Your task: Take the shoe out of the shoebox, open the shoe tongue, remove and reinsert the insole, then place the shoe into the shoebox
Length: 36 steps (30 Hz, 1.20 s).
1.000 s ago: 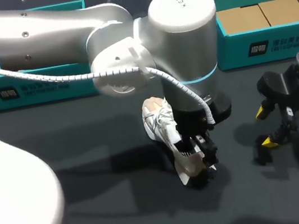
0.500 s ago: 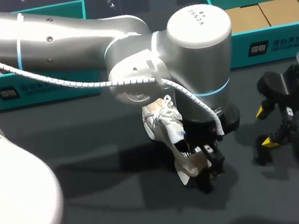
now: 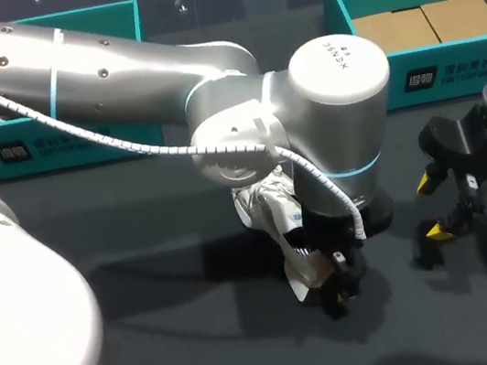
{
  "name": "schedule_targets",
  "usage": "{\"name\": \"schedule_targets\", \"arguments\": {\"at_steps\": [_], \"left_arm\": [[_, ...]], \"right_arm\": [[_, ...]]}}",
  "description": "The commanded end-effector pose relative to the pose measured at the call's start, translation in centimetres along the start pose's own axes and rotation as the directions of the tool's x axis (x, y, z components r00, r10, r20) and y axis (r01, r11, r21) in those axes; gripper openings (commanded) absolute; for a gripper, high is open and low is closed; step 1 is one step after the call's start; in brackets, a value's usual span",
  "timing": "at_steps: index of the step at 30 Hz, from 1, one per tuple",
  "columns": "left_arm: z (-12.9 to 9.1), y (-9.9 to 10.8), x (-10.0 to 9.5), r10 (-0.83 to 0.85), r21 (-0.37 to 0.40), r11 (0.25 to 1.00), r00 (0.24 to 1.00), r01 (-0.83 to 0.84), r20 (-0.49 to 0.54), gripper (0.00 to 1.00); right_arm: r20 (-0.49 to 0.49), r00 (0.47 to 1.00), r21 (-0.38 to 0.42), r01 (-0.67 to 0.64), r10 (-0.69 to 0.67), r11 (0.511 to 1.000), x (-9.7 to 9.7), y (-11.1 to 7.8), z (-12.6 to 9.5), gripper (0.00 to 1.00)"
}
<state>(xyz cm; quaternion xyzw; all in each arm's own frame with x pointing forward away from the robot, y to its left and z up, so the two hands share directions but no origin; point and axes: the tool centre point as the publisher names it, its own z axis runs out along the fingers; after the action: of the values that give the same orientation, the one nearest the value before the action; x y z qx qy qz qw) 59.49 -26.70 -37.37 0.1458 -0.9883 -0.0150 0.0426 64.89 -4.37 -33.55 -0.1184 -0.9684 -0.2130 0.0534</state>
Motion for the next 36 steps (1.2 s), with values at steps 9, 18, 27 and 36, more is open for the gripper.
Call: {"name": "schedule_targets", "arguments": {"at_steps": [9,18,27,36], "left_arm": [[1.5,-0.4,0.8,-0.022,-0.002,1.000,0.999,0.022,0.049,0.72],[1.8,-0.3,0.7,-0.056,0.008,0.998,0.996,0.055,0.074,0.43],[1.7,0.3,0.3,-0.073,0.011,0.997,0.995,0.073,0.072,0.00],[-2.0,2.0,-1.6,-0.010,0.004,1.000,1.000,0.010,0.012,0.00]], "right_arm": [[0.002,1.000,0.002,0.000,0.000,1.000,0.1,0.0,0.0,1.00],[0.002,1.000,0.002,0.000,0.000,1.000,0.1,0.0,0.0,1.00],[0.002,1.000,0.002,0.000,0.000,1.000,0.1,0.0,0.0,1.00],[0.002,1.000,0.002,0.000,0.000,1.000,0.1,0.0,0.0,1.00]]}}
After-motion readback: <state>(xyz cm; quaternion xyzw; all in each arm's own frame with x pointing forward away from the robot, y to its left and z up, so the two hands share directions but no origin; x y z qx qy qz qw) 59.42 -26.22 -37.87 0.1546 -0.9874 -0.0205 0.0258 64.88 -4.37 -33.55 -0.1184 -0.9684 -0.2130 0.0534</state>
